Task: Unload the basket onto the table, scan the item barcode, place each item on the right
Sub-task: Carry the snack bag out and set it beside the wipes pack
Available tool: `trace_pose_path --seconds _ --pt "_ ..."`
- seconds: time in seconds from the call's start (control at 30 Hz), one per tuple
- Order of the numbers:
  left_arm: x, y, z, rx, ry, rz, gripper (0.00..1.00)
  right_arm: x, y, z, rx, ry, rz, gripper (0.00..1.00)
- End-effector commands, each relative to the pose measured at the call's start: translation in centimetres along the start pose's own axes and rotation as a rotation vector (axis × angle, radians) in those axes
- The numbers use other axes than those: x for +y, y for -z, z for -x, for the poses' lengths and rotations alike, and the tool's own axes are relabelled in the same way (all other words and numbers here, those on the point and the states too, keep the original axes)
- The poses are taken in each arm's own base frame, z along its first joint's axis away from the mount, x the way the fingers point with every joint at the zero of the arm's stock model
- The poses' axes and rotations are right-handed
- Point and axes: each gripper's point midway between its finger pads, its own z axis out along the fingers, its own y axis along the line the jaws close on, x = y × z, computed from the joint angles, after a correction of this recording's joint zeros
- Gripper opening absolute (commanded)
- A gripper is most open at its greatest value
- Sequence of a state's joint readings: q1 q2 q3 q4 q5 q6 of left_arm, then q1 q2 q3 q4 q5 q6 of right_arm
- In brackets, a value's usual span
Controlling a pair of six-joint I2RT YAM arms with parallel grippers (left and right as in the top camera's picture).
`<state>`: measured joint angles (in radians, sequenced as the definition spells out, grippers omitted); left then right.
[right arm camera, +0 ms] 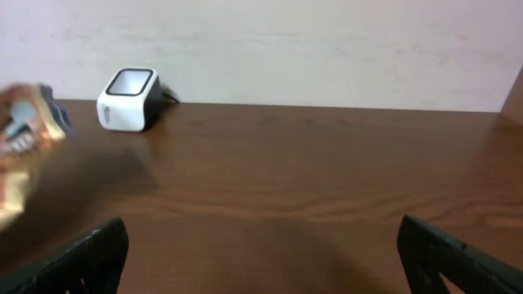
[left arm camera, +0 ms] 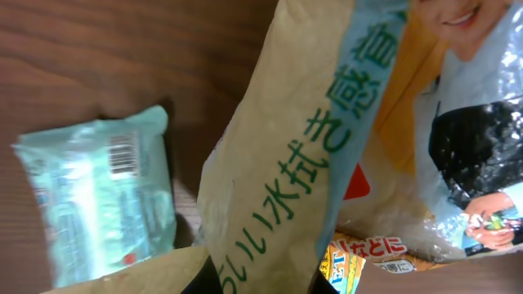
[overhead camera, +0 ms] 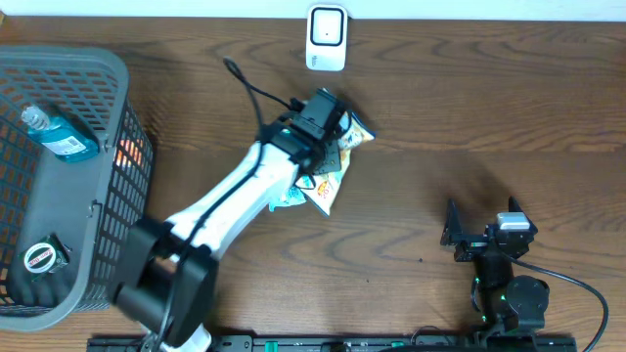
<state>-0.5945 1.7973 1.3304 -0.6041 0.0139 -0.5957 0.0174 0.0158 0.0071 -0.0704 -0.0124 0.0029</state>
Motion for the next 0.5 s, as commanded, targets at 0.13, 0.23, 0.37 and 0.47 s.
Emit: trace_pose_path --seconds 0.13,0.23,0.37,0.47 --pt "-0.6 -0.5 0.6 -0.033 0.003 0.012 0.26 0.4 0.0 -0.1 0.003 0.012 0.017 0.99" --pt "-0.6 -0.5 0.5 -0.031 0.003 0.013 0.43 0.4 0.0 -0.1 0.003 0.012 0.017 0.99" --pt "-0.7 -0.2 0.7 -0.038 -0.009 0.008 0.67 0.4 0.0 -0.1 0.003 0.012 0.017 0.99" --pt "-1.3 1.5 1.9 -0.077 -0.076 -0.017 0.78 0.4 0.0 -0.1 0.003 0.012 0.017 0.99"
